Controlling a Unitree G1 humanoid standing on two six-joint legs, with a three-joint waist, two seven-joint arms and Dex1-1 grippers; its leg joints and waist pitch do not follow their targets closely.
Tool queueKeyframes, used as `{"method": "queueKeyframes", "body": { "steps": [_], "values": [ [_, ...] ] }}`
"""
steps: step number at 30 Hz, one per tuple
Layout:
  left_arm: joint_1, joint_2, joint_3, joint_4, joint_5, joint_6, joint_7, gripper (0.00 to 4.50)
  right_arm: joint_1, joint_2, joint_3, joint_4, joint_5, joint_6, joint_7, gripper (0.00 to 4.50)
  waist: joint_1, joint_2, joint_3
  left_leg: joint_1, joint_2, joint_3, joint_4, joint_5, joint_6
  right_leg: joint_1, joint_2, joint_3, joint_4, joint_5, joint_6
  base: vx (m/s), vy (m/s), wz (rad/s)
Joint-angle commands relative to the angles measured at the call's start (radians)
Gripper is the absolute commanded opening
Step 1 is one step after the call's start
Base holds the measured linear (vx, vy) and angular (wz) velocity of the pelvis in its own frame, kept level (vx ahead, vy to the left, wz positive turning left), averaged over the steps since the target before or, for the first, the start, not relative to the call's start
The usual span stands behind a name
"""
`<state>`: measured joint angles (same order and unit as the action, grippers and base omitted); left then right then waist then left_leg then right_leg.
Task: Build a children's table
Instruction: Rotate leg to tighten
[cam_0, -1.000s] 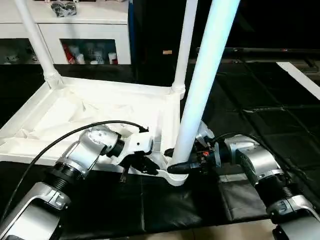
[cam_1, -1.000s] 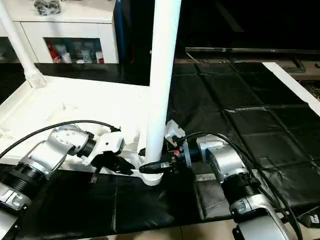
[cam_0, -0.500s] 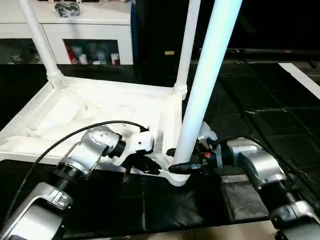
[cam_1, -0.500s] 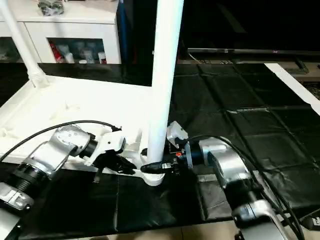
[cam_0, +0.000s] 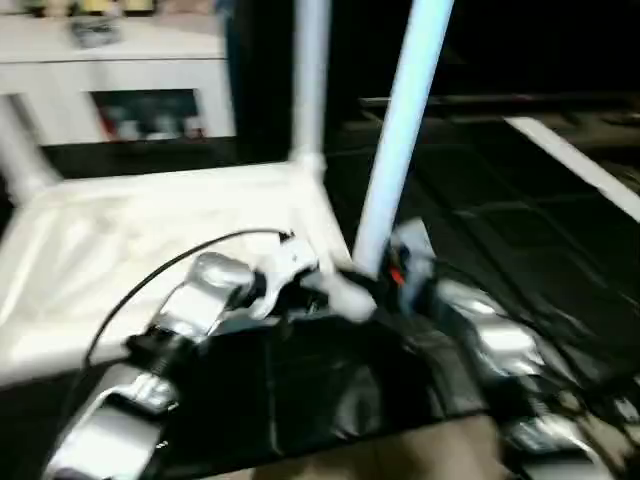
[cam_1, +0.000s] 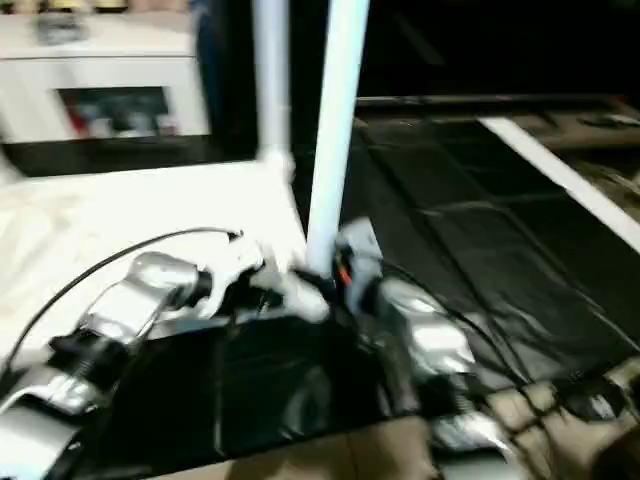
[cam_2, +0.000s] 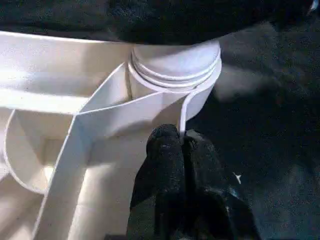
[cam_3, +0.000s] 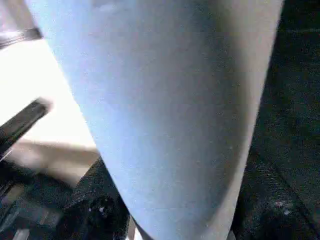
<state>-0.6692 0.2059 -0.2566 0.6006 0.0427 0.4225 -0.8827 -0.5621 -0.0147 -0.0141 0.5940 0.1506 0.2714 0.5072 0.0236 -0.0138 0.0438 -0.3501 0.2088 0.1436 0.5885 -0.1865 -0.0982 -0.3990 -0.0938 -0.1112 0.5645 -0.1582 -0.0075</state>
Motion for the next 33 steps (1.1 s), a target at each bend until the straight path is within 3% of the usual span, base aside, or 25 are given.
{"method": "queueKeyframes", "body": {
  "steps": [1, 7, 8, 9, 10, 13, 16, 19, 20, 21, 23, 25, 26, 29, 33],
  "values": [
    [-0.047, -0.064, 0.039, -0.003, -0.021, 0.001, 0.116, 0.00, -0.010, 0.097, 0.037, 0.085, 0.027, 0.041, -0.054, 2.07, -0.004, 0.009, -0.049, 0.001, 0.006, -0.006, -0.084, -0.430, -0.001, 0.043, -0.052, 0.014, -0.100, -0.594, -0.067, 0.000, 0.000, 0.00],
    [-0.051, -0.068, 0.044, -0.004, -0.002, 0.009, 0.157, 0.00, -0.050, 0.135, -0.017, 0.143, 0.015, 0.007, -0.145, 2.07, -0.008, 0.006, -0.051, 0.001, 0.008, 0.000, -0.087, -0.403, 0.015, 0.039, -0.055, 0.027, -0.092, -0.514, -0.112, 0.000, 0.000, 0.00],
    [-0.049, -0.063, 0.042, -0.004, 0.002, 0.005, 0.156, 0.00, -0.050, 0.133, -0.019, 0.147, 0.015, -0.001, -0.141, 2.63, -0.008, 0.005, -0.051, -0.001, 0.009, 0.002, -0.088, -0.391, 0.017, 0.040, -0.055, 0.029, -0.088, -0.492, -0.119, 0.000, 0.000, 0.00],
    [-0.045, -0.053, 0.036, -0.004, 0.007, -0.001, 0.147, 0.00, -0.045, 0.126, -0.015, 0.146, 0.012, -0.009, -0.125, 2.77, -0.007, 0.005, -0.052, -0.001, 0.010, 0.002, -0.088, -0.381, 0.018, 0.042, -0.054, 0.031, -0.085, -0.477, -0.125, 0.000, 0.000, 0.00],
    [-0.041, -0.045, 0.032, -0.005, 0.009, -0.008, 0.137, 0.00, -0.042, 0.119, -0.011, 0.146, 0.009, -0.016, -0.115, 2.77, -0.006, 0.013, -0.052, -0.003, 0.010, 0.004, -0.089, -0.370, 0.018, 0.043, -0.053, 0.034, -0.082, -0.450, -0.134, 0.000, 0.000, 0.00],
    [-0.034, -0.032, 0.024, -0.009, 0.010, -0.017, 0.119, 0.00, -0.033, 0.104, 0.003, 0.144, -0.002, -0.032, -0.099, 2.97, -0.005, 0.011, -0.055, -0.006, 0.011, 0.005, -0.090, -0.346, 0.021, 0.048, -0.054, 0.036, -0.076, -0.417, -0.147, 0.000, 0.000, 0.00],
    [-0.014, 0.006, -0.002, -0.028, 0.006, -0.047, 0.044, 0.00, 0.023, 0.026, 0.035, 0.065, -0.009, -0.078, 0.037, 3.31, 0.004, 0.009, -0.059, -0.005, 0.014, 0.012, -0.088, -0.284, 0.038, 0.052, -0.051, 0.041, -0.069, -0.341, -0.166, 0.000, 0.000, 0.00],
    [-0.002, 0.027, -0.016, -0.038, 0.004, -0.061, 0.000, 0.00, 0.058, -0.033, 0.041, 0.000, 0.007, -0.068, 0.136, 3.56, 0.013, 0.004, -0.067, -0.012, 0.015, 0.015, -0.082, -0.199, 0.057, 0.062, -0.053, 0.046, -0.051, -0.232, -0.201, 0.055, -0.020, 0.02],
    [0.005, 0.039, -0.024, -0.045, 0.001, -0.071, -0.028, 0.00, 0.077, -0.065, 0.044, -0.037, 0.024, -0.062, 0.195, 3.66, 0.022, 0.004, -0.069, -0.010, 0.015, 0.019, -0.077, -0.143, 0.079, 0.061, -0.051, 0.048, -0.042, -0.148, -0.230, 0.053, -0.024, 0.01],
    [0.009, 0.044, -0.027, -0.048, 0.000, -0.074, -0.041, 0.00, 0.086, -0.083, 0.047, -0.057, 0.034, -0.056, 0.225, 3.66, 0.024, 0.001, -0.070, -0.012, 0.013, 0.019, -0.075, -0.123, 0.086, 0.066, -0.049, 0.048, -0.038, -0.120, -0.238, 0.053, -0.024, 0.01],
    [0.021, 0.066, -0.041, -0.059, -0.004, -0.092, -0.087, 0.00, 0.117, -0.149, 0.059, -0.123, 0.061, -0.047, 0.331, 3.89, 0.031, 0.005, -0.069, -0.013, 0.012, 0.022, -0.071, -0.104, 0.105, 0.065, -0.050, 0.050, -0.032, -0.074, -0.253, 0.000, 0.000, 0.00],
    [0.033, 0.093, -0.059, -0.063, -0.005, -0.119, -0.140, 0.00, 0.142, -0.223, 0.064, -0.175, 0.082, -0.044, 0.436, 4.01, 0.038, 0.003, -0.070, -0.012, 0.012, 0.021, -0.070, -0.100, 0.116, 0.070, -0.049, 0.048, -0.032, -0.076, -0.252, 0.000, 0.000, 0.00],
    [0.037, 0.104, -0.066, -0.064, -0.008, -0.133, -0.167, 0.00, 0.150, -0.250, 0.066, -0.191, 0.090, -0.044, 0.472, 4.17, 0.044, 0.002, -0.066, -0.009, 0.015, 0.022, -0.072, -0.119, 0.115, 0.067, -0.050, 0.048, -0.036, -0.120, -0.246, 0.000, 0.000, 0.00],
    [0.053, 0.154, -0.095, -0.078, -0.011, -0.164, -0.266, 0.00, 0.164, -0.334, 0.063, -0.234, 0.119, -0.030, 0.589, 4.43, 0.049, 0.001, -0.061, -0.003, 0.017, 0.023, -0.076, -0.178, 0.088, 0.060, -0.050, 0.046, -0.049, -0.244, -0.219, 0.000, 0.000, 0.00],
    [0.069, 0.207, -0.123, -0.093, -0.016, -0.226, -0.371, 0.00, 0.167, -0.398, 0.077, -0.267, 0.145, -0.001, 0.690, 4.48, 0.053, -0.001, -0.057, 0.003, 0.019, 0.024, -0.080, -0.216, 0.068, 0.053, -0.047, 0.047, -0.056, -0.319, -0.193, 0.000, 0.000, 0.00]
  ]
}}
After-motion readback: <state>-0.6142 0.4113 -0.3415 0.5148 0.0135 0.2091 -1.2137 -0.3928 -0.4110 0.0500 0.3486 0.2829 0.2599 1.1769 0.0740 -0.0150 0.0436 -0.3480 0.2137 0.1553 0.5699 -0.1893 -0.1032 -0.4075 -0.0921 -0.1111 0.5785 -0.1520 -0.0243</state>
